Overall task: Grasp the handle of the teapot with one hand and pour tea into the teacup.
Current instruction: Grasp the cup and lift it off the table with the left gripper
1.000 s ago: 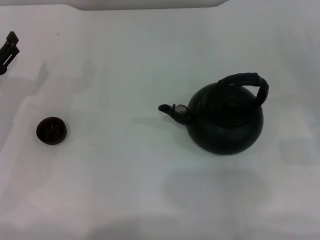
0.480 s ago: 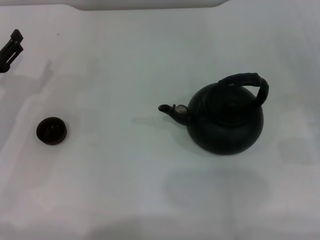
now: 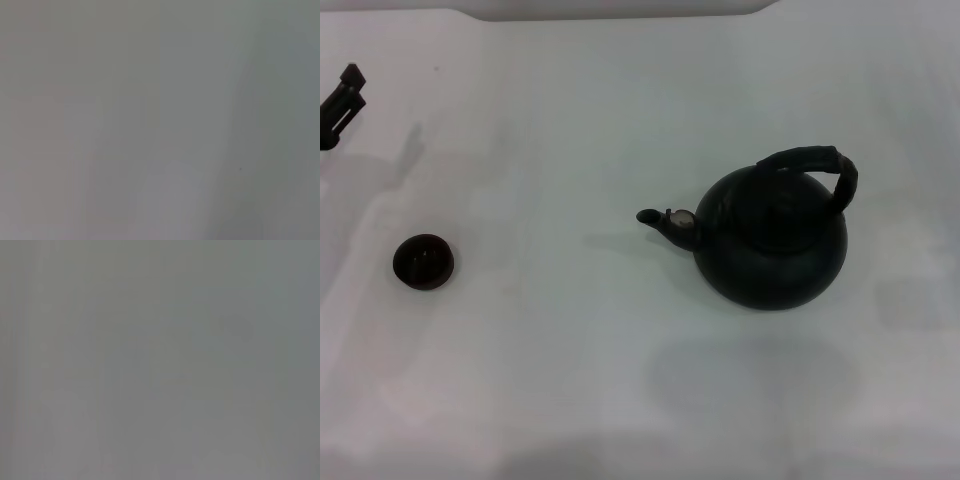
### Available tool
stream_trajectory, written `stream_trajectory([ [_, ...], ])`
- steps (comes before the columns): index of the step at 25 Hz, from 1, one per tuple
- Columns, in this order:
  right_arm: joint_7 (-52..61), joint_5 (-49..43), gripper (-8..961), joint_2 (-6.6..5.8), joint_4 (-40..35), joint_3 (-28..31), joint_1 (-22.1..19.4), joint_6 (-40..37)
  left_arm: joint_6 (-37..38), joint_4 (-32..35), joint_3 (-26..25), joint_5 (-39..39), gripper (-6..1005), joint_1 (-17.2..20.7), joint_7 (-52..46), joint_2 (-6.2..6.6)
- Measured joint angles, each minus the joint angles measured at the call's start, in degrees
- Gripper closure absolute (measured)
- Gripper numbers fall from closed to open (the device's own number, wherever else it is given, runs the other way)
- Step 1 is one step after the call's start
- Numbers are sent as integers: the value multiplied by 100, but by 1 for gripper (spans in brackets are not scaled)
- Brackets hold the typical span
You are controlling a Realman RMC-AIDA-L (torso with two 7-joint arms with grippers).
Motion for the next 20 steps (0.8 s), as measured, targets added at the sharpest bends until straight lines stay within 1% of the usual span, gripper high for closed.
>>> stream_trajectory([
  [6,0,-9,89,4,8,0,-7,28,45,17,0,186,164,1,-125,-5],
  [9,0,-10,89,4,14,0,-5,41,527,704,1,940,164,178,-1103,-14],
  [10,0,-10,89,3,14,0,-1,43,527,704,1,940,164,178,-1103,-14],
  [14,0,-10,89,-2,15,-6,18,62,1083,2175,99,2245,164,532,-3239,-30],
  [15,0,-10,90,-2,15,-21,20,85,1179,2642,198,2731,164,644,-4002,-27],
  [18,0,-10,90,-3,15,-40,22,123,1236,3772,390,3803,164,844,-5737,-15],
  [20,0,-10,90,-4,14,-42,21,128,1110,4436,447,4651,164,868,-6854,5],
])
